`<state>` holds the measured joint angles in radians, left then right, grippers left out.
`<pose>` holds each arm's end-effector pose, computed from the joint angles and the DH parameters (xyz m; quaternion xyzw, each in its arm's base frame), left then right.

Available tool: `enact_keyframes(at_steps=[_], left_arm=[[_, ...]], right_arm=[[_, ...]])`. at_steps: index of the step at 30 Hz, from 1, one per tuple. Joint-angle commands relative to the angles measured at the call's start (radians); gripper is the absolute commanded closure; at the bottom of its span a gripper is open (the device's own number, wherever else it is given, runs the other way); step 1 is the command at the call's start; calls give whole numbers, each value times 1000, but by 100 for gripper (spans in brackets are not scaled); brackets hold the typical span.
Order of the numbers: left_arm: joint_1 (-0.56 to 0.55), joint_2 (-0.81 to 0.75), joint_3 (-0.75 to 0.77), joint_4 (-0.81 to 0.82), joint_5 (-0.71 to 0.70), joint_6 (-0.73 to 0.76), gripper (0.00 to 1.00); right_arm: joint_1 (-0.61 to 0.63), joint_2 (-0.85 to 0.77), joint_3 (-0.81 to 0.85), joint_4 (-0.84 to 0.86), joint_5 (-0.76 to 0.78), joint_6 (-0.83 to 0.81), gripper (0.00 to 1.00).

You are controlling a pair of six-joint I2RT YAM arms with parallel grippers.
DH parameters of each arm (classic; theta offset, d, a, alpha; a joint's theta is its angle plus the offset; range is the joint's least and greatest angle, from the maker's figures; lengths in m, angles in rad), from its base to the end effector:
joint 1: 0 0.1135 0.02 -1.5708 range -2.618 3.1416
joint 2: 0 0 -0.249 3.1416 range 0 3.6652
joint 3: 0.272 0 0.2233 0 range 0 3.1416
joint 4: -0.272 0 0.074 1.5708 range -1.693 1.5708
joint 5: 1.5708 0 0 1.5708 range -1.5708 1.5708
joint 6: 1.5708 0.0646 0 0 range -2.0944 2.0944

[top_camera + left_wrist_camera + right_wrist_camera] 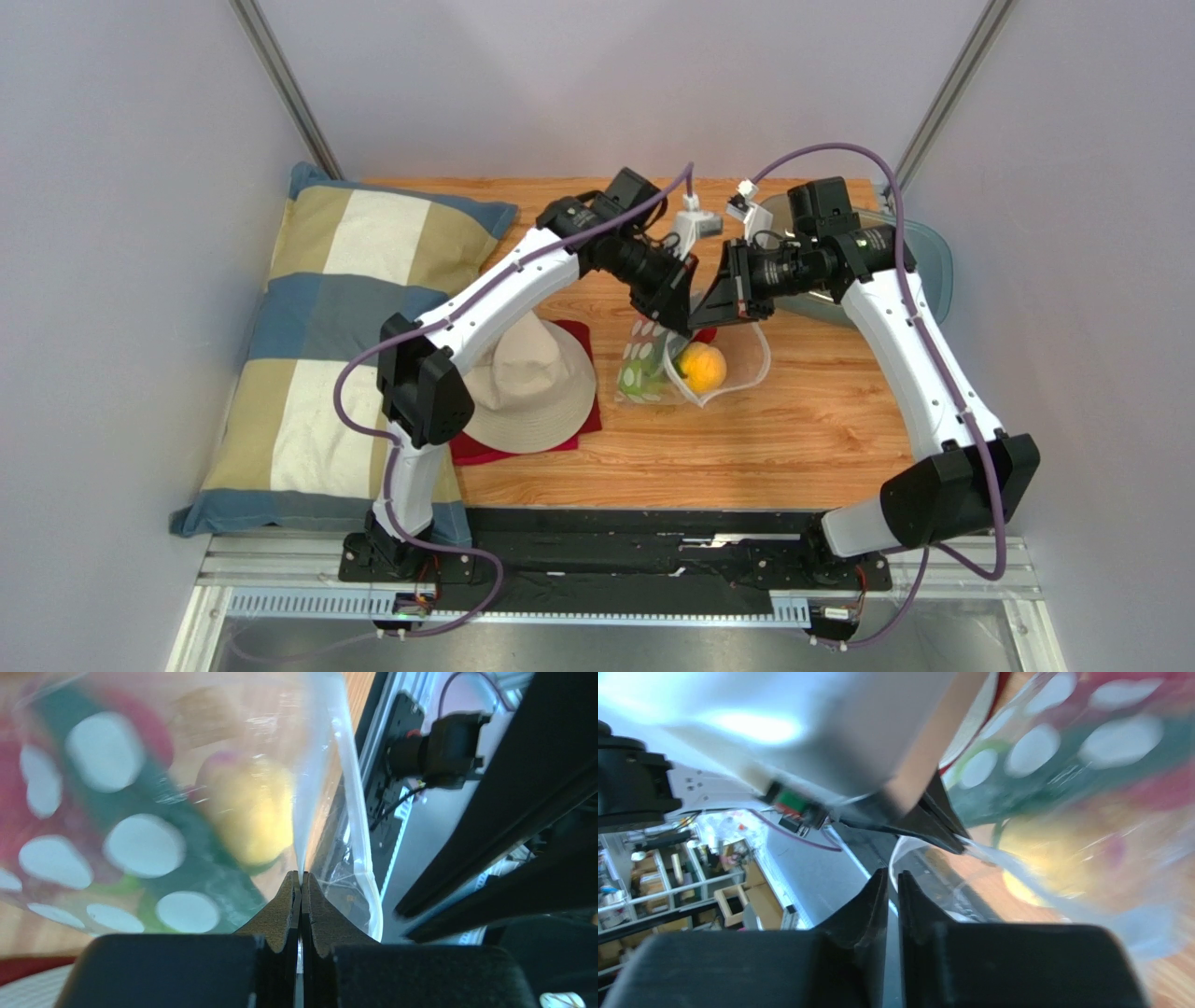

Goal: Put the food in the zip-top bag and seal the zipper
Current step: Adjust the zipper food storage bag at the center of the board.

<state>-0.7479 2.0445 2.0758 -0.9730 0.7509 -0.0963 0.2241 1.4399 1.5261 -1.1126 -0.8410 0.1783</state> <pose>0.2765 -0.3166 0.3038 0.3906 0.8018 -0.4360 0.1197 0.2401 0.1041 0.3385 -0.1298 0.8765 0.4343 0.1619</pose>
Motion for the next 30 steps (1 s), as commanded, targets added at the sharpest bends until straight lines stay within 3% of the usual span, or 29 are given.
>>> enact_keyframes(at_steps=[1, 2, 5, 8, 12, 16, 20, 25, 27, 28, 29, 30], left_arm=[[62, -13, -40, 11, 22, 35, 100], [71, -17, -34, 16, 18, 33, 100], [96, -14, 7, 16, 19, 36, 100], [105, -4, 38, -1, 31, 35, 100], [111, 14, 69, -12, 44, 15, 100], [133, 37, 102, -7, 56, -49, 100], [151, 43, 104, 5, 70, -79, 100], [151, 29, 90, 3, 62, -57, 100], [151, 26, 89, -1, 62, -54, 100], [151, 26, 89, -1, 65, -54, 100], [150, 25, 90, -1, 70, -56, 100], [148, 23, 90, -3, 70, -48, 100]], right_arm=[[-75, 5, 89, -52, 72, -77, 76], [-130, 4, 91, -64, 98, -127, 49], [-215, -6, 77, -130, 140, -232, 22], [-269, -19, 31, -196, 152, -335, 8], [-267, -42, -66, -221, 17, -395, 0], [-233, -90, -164, -112, -26, -323, 1], [-160, -107, -263, 22, -4, -220, 13], [-155, -24, -256, 131, -87, -94, 19], [-146, 16, -247, 131, -104, -86, 33], [-144, 22, -250, 138, -99, -77, 44], [-141, 25, -260, 155, -96, -65, 63], [-141, 24, -267, 195, -96, -27, 71]])
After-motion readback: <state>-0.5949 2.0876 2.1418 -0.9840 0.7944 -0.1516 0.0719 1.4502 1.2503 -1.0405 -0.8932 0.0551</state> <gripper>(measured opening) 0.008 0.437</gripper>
